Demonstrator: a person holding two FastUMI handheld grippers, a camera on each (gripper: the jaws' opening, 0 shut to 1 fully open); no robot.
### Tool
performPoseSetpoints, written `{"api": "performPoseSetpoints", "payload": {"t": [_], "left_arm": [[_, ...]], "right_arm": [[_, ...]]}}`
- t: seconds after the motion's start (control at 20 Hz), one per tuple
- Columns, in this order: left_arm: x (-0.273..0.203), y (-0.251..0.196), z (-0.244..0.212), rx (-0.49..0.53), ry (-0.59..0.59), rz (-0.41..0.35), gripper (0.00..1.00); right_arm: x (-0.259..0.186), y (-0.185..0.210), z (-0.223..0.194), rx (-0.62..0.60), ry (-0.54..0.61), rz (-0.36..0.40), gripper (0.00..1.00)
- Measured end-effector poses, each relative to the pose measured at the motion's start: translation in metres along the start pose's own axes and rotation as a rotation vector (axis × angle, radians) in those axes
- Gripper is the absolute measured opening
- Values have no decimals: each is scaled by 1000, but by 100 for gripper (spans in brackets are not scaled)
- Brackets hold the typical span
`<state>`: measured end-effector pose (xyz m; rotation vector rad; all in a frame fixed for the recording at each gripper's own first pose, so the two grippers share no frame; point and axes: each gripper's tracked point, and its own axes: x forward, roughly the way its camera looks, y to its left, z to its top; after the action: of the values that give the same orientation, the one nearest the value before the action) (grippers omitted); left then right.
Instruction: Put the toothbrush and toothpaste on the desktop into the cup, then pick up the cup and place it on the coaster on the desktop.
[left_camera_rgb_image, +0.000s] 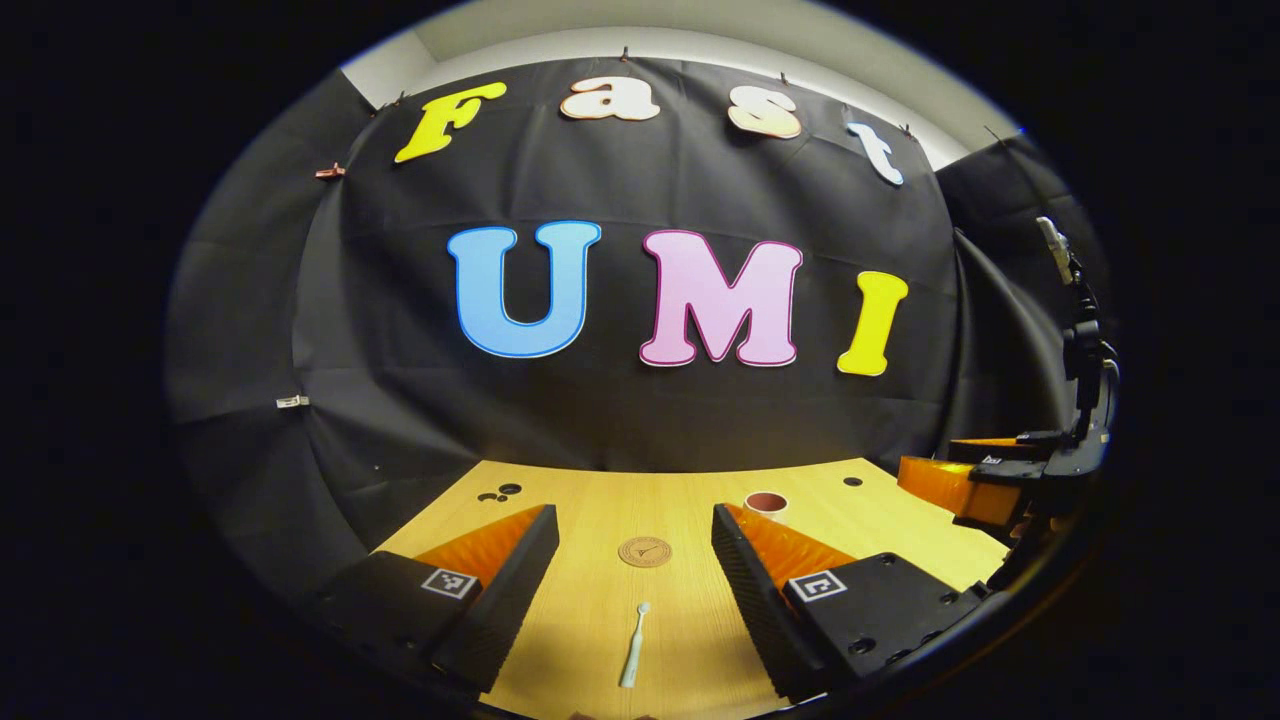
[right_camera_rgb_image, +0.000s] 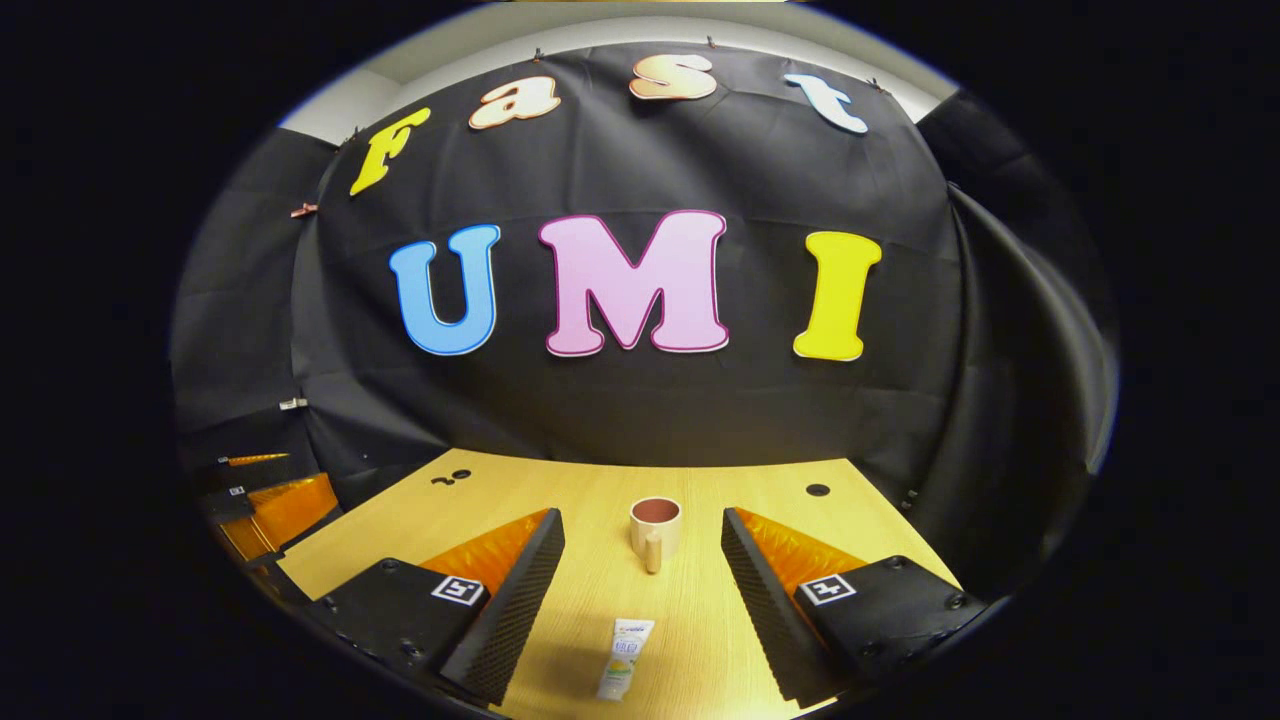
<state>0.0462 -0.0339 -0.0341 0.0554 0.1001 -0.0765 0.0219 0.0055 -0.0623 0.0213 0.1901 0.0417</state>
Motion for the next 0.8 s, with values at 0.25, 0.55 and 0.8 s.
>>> {"api": "performPoseSetpoints", "payload": {"t": [0.25, 0.55, 0.8], "left_arm": [[4, 0, -15, 22, 34, 8, 97], [-6, 15, -30, 36, 50, 55, 97], [-15, 32, -51, 12, 90, 114, 97]], "right_arm": [[5, 14, -17, 4, 62, 28, 98], [24, 23, -63, 15, 233, 57, 97], [47, 29, -117, -21, 415, 69, 97]]}}
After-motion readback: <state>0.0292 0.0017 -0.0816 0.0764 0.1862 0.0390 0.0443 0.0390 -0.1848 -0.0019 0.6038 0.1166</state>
